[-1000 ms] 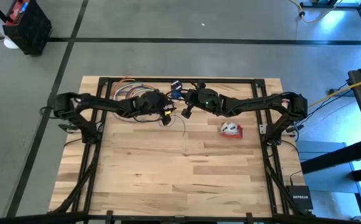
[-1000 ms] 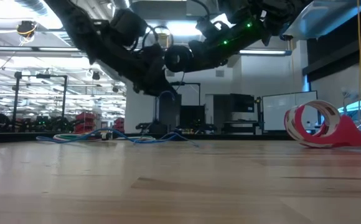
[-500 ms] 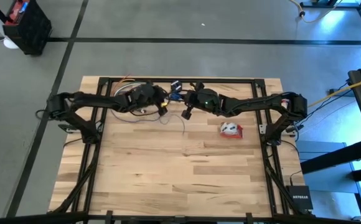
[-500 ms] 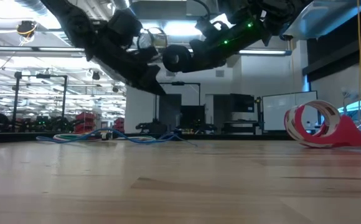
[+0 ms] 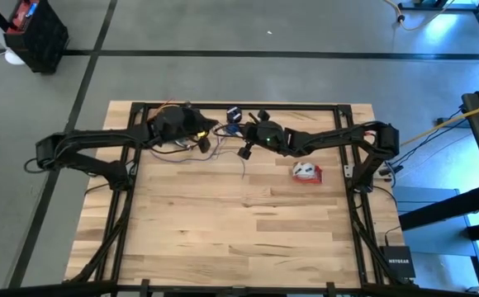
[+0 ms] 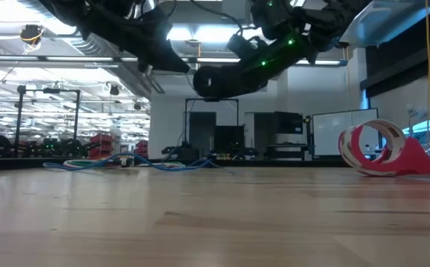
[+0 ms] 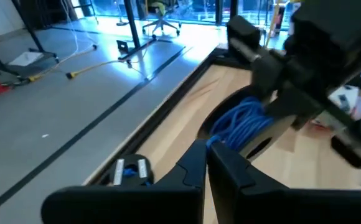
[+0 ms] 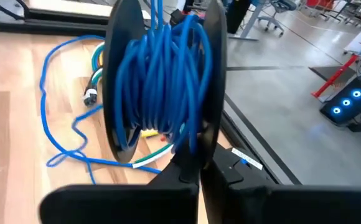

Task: Coil cords
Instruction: Coil the blue wire onto the spool

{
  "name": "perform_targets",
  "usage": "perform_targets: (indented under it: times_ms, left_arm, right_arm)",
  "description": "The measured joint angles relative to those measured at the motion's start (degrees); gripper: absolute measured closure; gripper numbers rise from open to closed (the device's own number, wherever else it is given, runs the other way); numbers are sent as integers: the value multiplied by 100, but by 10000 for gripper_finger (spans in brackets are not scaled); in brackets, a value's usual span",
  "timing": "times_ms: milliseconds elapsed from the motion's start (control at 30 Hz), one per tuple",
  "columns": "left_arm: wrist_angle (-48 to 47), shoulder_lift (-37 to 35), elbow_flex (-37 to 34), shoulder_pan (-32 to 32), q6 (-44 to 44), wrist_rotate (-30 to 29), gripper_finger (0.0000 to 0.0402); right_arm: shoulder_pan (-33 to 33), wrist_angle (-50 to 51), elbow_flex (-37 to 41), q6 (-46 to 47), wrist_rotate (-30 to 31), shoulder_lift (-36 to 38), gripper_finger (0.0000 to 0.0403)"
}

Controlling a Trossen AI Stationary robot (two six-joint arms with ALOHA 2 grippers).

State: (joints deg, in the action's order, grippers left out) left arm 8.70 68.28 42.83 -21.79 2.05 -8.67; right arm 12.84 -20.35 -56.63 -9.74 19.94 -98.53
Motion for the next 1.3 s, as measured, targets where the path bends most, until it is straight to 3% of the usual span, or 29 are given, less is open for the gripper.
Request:
perform_targets:
  times_ms: [400, 700, 867, 1133, 1300]
  left_arm:
    - [563, 132, -9, 364, -587, 341, 394]
    - [1202, 813, 0, 665, -524, 399, 385]
    - [1385, 955, 4, 868, -233, 423, 354]
    - [1435, 926, 4, 1084, 35, 374, 264]
    - [412, 430, 343, 1273, 395, 248, 242]
  right_arm:
    - [4, 121, -464, -76, 250, -676, 402]
    - [7, 405, -599, 52, 147, -685, 402]
    - [9, 392, -602, 61, 144, -688, 402]
    - [9, 364, -605, 96, 42, -688, 402]
    - [9, 388, -607, 65, 40, -685, 402]
